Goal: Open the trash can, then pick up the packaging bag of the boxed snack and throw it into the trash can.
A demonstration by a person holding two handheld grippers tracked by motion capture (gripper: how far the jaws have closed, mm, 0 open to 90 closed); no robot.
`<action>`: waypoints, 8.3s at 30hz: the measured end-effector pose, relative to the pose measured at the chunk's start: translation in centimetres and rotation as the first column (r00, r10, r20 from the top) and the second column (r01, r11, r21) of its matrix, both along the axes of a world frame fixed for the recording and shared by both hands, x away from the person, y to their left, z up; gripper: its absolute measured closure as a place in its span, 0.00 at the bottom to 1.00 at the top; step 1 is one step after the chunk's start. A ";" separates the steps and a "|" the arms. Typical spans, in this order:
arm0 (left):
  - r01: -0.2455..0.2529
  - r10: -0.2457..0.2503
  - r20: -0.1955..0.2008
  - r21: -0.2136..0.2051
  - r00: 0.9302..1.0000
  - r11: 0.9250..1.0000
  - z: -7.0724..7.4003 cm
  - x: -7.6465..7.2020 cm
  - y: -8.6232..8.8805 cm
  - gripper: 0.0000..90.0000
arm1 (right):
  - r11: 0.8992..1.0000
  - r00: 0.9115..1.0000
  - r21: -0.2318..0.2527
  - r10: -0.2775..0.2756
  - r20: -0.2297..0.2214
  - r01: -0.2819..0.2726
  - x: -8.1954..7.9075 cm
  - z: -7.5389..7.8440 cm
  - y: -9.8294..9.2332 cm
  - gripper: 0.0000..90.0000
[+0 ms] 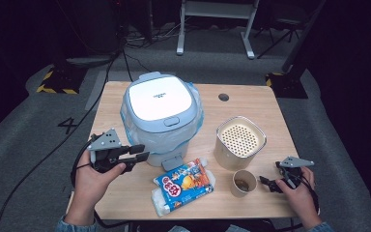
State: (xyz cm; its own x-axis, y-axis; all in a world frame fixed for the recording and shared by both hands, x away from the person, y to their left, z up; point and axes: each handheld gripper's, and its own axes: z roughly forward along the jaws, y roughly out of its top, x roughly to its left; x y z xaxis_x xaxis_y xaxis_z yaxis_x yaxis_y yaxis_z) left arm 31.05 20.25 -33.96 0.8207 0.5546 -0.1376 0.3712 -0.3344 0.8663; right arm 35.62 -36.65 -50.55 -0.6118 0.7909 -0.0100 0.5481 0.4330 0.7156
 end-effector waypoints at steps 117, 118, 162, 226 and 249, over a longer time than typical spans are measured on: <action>0.005 -0.007 0.015 0.115 1.000 0.993 -3.3 0.4 -8.8 0.42 | 1.000 1.000 0.000 0.000 0.000 0.000 0.0 0.0 0.0 0.02; 0.002 -0.003 0.008 0.124 1.000 0.992 -3.9 0.5 -8.8 0.42 | 1.000 1.000 0.000 0.000 0.000 0.000 0.0 0.0 0.0 0.02; 0.128 -0.043 -0.326 0.242 0.944 0.962 -13.2 2.4 -11.6 0.50 | 1.000 1.000 0.000 0.000 0.000 0.000 0.0 0.0 0.0 0.02; 0.083 -0.063 0.154 -0.127 0.986 0.988 2.9 2.3 -8.3 0.98 | 1.000 1.000 0.000 0.000 0.001 0.000 0.0 0.0 0.0 0.02; 0.135 -0.067 0.271 -0.238 0.960 0.962 8.9 4.7 -6.3 0.98 | 1.000 1.000 0.001 0.000 0.001 0.000 0.0 0.0 0.0 0.02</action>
State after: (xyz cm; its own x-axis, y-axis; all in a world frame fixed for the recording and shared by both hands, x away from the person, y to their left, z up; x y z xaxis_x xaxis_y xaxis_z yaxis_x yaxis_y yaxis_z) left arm 35.73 13.95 -25.08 0.8963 0.4418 -0.0381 0.0995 -0.1166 0.9882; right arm 35.59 -36.65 -50.56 -0.6115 0.7912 -0.0101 0.5475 0.4324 0.7164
